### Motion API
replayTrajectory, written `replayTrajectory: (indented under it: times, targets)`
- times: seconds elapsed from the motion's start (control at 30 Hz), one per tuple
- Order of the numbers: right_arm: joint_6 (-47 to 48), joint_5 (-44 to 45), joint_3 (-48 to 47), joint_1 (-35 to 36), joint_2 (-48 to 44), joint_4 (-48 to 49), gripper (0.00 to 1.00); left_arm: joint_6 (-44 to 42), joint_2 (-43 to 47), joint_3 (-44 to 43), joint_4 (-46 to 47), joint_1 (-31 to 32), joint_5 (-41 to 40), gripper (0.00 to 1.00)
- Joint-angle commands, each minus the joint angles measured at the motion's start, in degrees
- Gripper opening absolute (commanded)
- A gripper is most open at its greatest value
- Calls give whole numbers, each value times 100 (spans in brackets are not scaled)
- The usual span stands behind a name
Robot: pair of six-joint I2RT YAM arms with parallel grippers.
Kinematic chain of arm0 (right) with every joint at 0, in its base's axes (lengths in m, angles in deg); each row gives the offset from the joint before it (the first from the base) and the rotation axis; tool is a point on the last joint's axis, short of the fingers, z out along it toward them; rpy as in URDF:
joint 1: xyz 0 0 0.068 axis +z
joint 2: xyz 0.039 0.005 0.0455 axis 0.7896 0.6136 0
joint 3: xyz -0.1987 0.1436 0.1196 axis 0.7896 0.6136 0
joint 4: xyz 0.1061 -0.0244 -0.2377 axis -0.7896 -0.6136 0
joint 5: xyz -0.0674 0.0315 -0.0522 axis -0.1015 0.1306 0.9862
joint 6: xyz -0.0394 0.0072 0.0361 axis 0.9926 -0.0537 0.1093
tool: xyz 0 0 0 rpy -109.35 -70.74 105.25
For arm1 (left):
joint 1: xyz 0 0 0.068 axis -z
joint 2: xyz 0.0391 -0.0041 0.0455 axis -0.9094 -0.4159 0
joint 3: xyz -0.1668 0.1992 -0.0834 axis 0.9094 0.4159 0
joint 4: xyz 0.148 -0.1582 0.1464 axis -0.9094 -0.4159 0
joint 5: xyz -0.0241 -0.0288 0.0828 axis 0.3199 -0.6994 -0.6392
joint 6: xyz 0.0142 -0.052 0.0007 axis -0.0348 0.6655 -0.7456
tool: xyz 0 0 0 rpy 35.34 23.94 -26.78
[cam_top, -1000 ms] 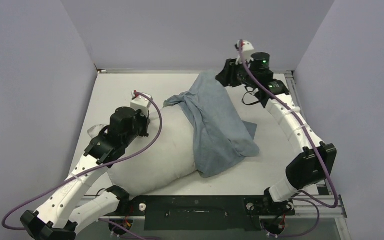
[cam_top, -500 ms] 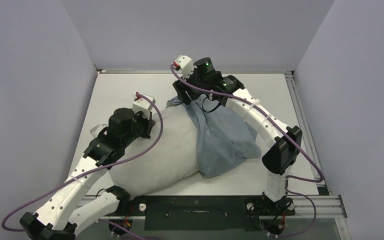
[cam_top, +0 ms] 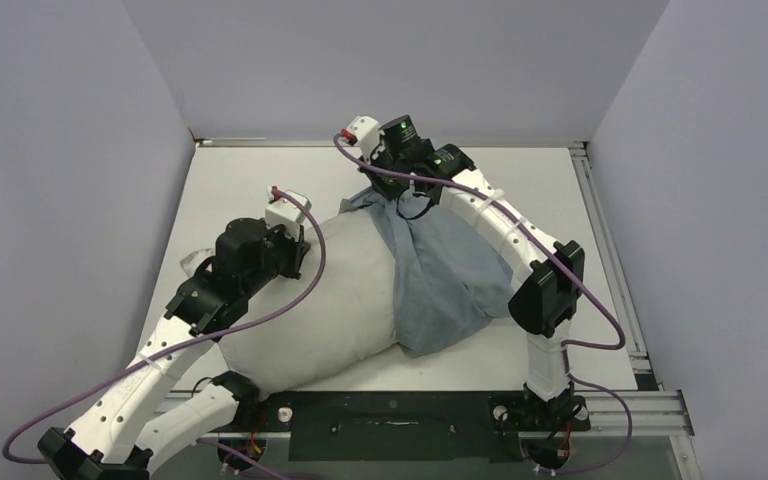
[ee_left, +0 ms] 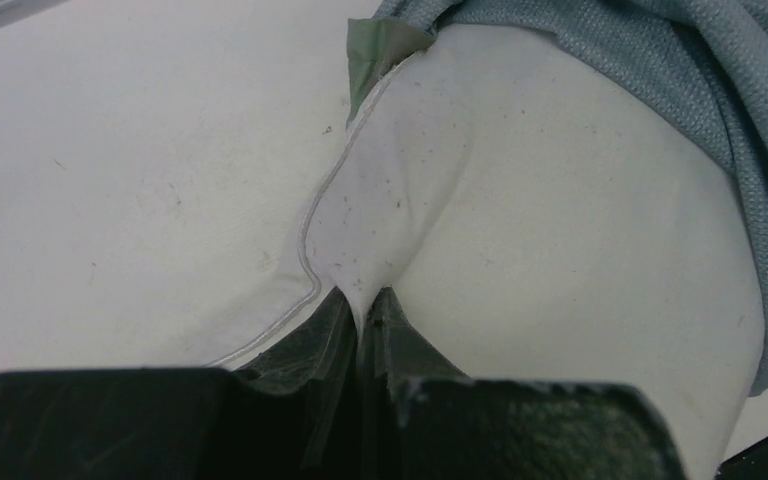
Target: Remove the pillowcase from the pillow
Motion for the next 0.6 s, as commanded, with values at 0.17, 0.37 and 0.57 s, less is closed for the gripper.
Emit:
replayTrajectory:
  times: [0.17,0.37,0.57]
  targets:
    - [-2074,-1295,1804,-2484,-1684,2071,5,-85,252,-63,551,36,-309,0]
    - [-4001,-2893,3492,-4199,-2242,3958,5,-60,265,-60,540,20,-558,0]
    - [-5178,-3396,4556,-4972,-2524,5472,5,55,-54,-173,323,-75,-1314,0]
